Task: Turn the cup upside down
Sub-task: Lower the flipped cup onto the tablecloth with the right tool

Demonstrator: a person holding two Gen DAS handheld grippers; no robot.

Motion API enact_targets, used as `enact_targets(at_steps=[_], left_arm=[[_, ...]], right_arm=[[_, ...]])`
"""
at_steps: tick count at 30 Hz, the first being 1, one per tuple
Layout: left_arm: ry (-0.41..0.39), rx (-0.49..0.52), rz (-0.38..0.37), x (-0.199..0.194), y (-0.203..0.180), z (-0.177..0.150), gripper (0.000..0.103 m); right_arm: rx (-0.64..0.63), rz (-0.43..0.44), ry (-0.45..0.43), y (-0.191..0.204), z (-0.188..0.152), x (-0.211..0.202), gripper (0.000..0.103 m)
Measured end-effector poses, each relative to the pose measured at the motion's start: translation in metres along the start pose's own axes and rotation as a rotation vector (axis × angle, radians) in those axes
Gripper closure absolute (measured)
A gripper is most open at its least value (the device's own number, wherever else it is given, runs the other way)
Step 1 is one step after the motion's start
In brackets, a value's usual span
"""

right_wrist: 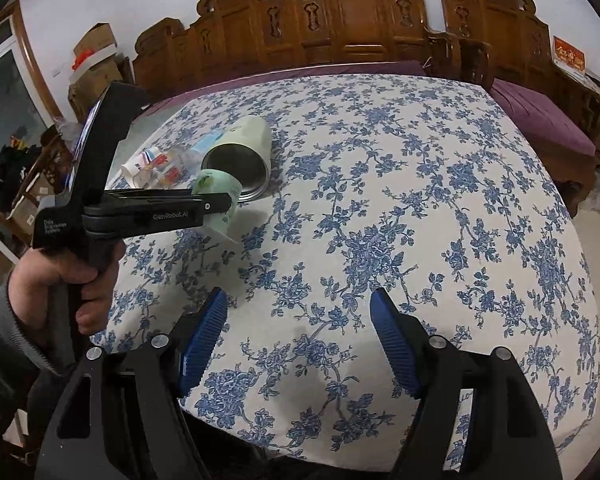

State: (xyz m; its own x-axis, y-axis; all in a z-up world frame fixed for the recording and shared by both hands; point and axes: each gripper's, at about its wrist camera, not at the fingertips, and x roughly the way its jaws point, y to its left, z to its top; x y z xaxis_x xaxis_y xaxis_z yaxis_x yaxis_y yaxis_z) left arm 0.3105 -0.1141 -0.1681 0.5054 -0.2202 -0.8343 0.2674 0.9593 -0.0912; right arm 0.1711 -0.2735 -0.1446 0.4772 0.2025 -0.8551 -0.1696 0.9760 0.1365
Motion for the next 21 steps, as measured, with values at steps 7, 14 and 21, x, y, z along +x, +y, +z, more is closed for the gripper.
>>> enact_targets(at_steps=[7,14,21], left_arm=[[-0.074,0.050,0.041,0.009,-0.003,-0.018,0.061],[-0.149,0.073,0.060,0.000,-0.005,-0.037,0.061],[-0.145,0.066,0.064,-0.011,-0.002,-0.060,0.061]], right_arm=[[0.000,0.000,0.007,-0.002,-0.001,0.003,0.027],[-0.002,-0.001,0.006,-0.001,-0.001,0.003,0.027],[-0.016,-0.012,-0.002,0.001,-0.001,0.002,0.027]])
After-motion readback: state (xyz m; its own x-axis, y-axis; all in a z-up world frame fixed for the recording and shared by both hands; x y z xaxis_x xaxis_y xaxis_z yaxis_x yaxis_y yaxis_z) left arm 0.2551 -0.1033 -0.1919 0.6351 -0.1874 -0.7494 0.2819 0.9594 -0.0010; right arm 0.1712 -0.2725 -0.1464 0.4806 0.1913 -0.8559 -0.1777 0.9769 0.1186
